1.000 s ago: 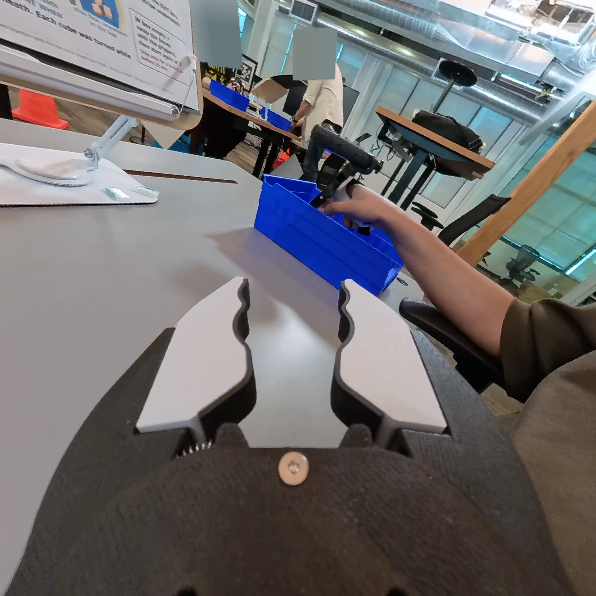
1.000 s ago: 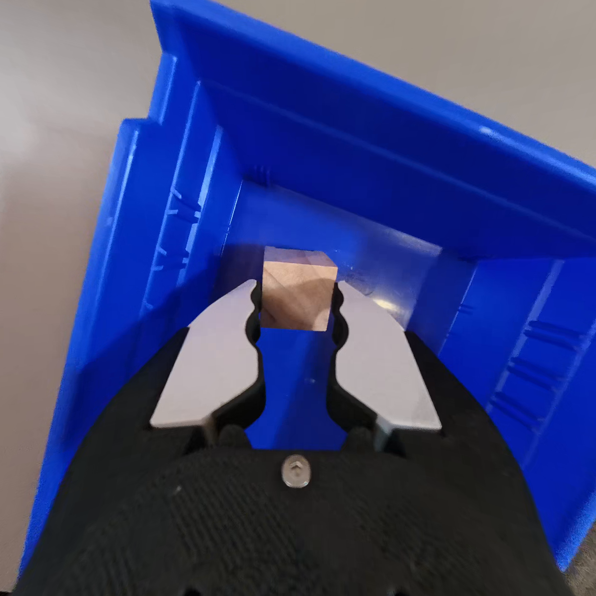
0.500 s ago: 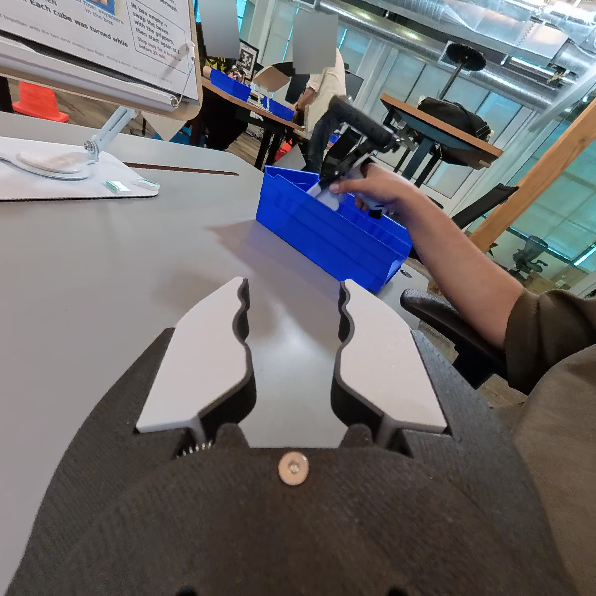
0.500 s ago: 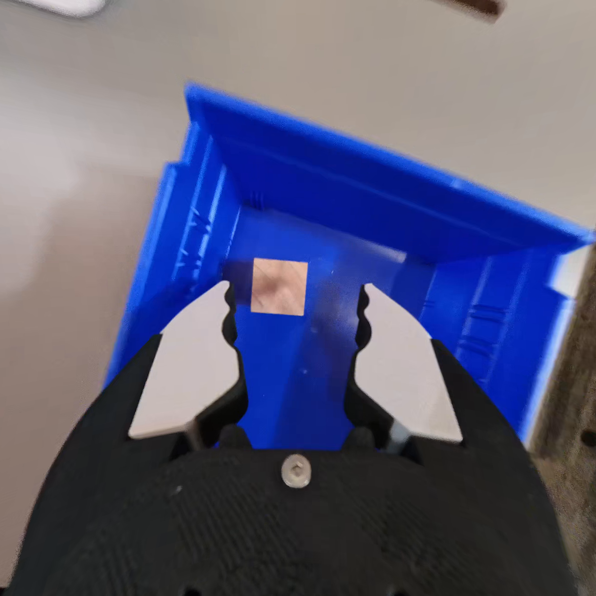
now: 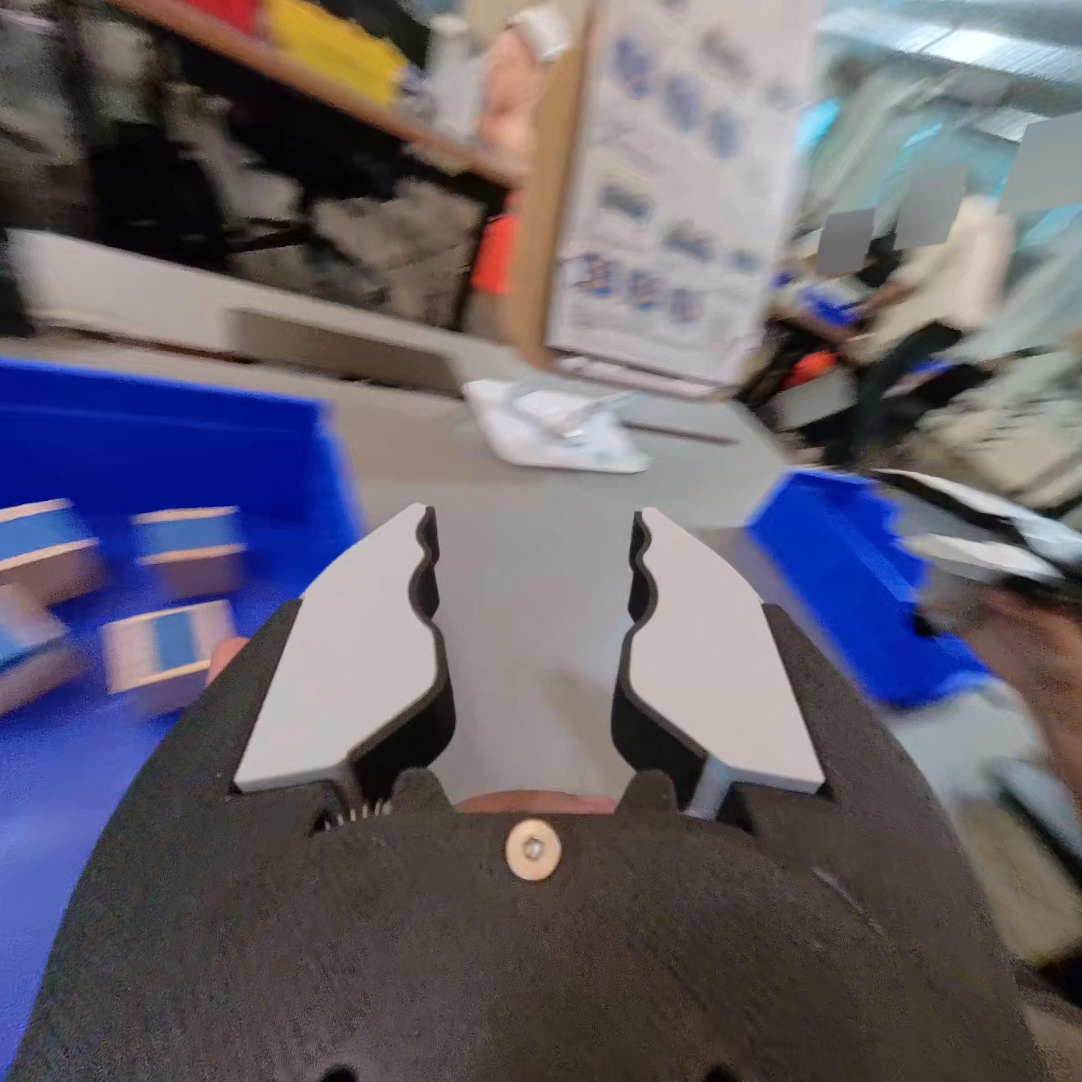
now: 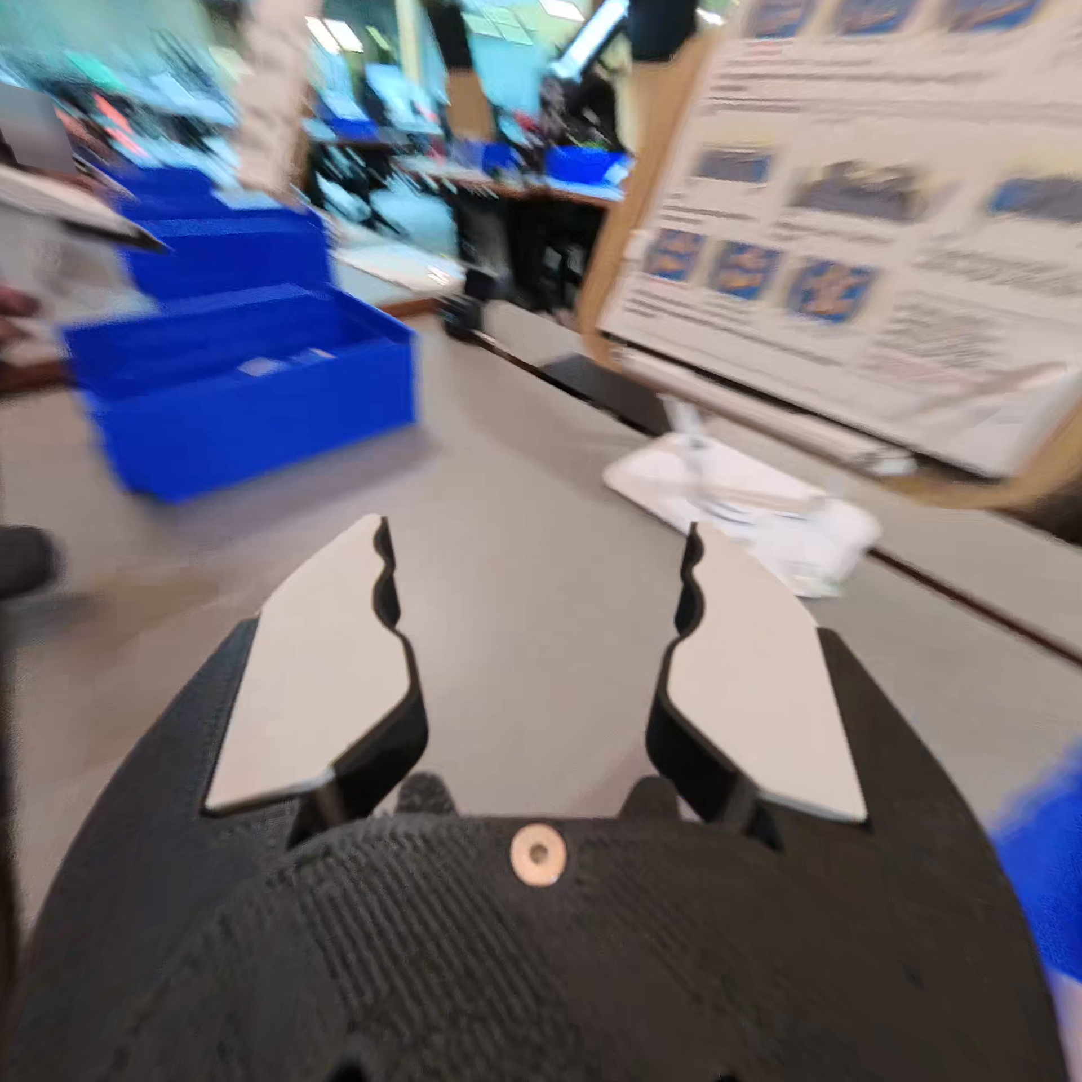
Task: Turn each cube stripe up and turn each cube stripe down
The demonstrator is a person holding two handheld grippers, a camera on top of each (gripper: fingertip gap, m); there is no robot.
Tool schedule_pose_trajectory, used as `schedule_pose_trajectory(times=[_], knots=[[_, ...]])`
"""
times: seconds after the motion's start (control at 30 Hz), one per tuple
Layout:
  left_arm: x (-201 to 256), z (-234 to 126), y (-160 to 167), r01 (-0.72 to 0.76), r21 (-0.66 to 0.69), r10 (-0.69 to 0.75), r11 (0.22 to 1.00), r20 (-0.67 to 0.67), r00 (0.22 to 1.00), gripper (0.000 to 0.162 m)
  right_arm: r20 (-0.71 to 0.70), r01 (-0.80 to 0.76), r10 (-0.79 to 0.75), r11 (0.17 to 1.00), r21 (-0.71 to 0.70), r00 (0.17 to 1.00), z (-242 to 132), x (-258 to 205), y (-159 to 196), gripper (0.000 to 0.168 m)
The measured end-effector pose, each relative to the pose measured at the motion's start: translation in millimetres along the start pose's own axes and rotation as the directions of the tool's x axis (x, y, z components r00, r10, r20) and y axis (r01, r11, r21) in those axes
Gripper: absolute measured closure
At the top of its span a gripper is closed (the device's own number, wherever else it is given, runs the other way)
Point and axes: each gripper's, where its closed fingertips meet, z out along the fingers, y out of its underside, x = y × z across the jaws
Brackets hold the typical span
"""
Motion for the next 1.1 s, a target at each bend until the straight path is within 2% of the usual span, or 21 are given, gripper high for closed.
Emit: schedule_pose_trajectory(times=[0.03, 0.1, 0.2, 0.3, 0.37, 0.47, 0.67, 0.77, 0.83, 0.93, 1.1], knots=[[-31, -9, -1, -0.035, -0.027, 0.038, 0.999, 0.13, 0.991, 0.098, 0.073, -0.058, 0.056, 0.998, 0.037, 0.996, 11, -25, 8, 0.078], [-89, -27, 6, -0.092, -0.084, 0.116, 0.992, 0.363, 0.924, 0.099, 0.174, -0.136, 0.129, 0.99, 0.034, 0.976, 32, -67, 29, 0.082], [-135, -34, 39, -0.087, -0.28, 0.217, 0.956, 0.478, 0.851, 0.1, 0.245, -0.116, 0.127, 0.991, -0.06, 0.961, 51, -110, 59, 0.086], [-151, -41, 75, -0.064, -0.513, 0.344, 0.856, 0.471, 0.812, 0.108, 0.266, -0.012, 0.038, 0.995, -0.099, 0.963, 54, -129, 74, 0.09], [-142, -41, 98, -0.019, -0.604, 0.324, 0.796, 0.401, 0.857, 0.116, 0.265, 0.013, 0.017, 0.994, -0.112, 0.964, 55, -130, 79, 0.092], [-125, -34, 119, 0.013, -0.658, 0.258, 0.753, 0.313, 0.914, 0.114, 0.294, -0.094, 0.125, 0.989, -0.118, 0.948, 54, -129, 80, 0.093], [-140, -34, 131, -0.047, -0.75, 0.437, 0.66, 0.331, 0.836, 0.109, 0.359, -0.387, 0.39, 0.918, -0.086, 0.848, 46, -112, 67, 0.105], [-137, -32, 131, -0.06, -0.753, 0.446, 0.655, 0.322, 0.835, 0.11, 0.398, -0.492, 0.478, 0.868, -0.073, 0.783, 41, -104, 61, 0.111], [-136, -32, 132, -0.064, -0.755, 0.448, 0.652, 0.315, 0.837, 0.11, 0.405, -0.504, 0.491, 0.86, -0.081, 0.772, 41, -102, 62, 0.12], [-135, -33, 130, -0.062, -0.753, 0.451, 0.655, 0.323, 0.832, 0.109, 0.397, -0.438, 0.437, 0.894, -0.094, 0.807, 42, -106, 65, 0.119], [-127, -29, 138, -0.025, -0.742, 0.362, 0.669, 0.296, 0.884, 0.098, 0.414, -0.348, 0.373, 0.927, -0.138, 0.83, 46, -128, 74, 0.115]])
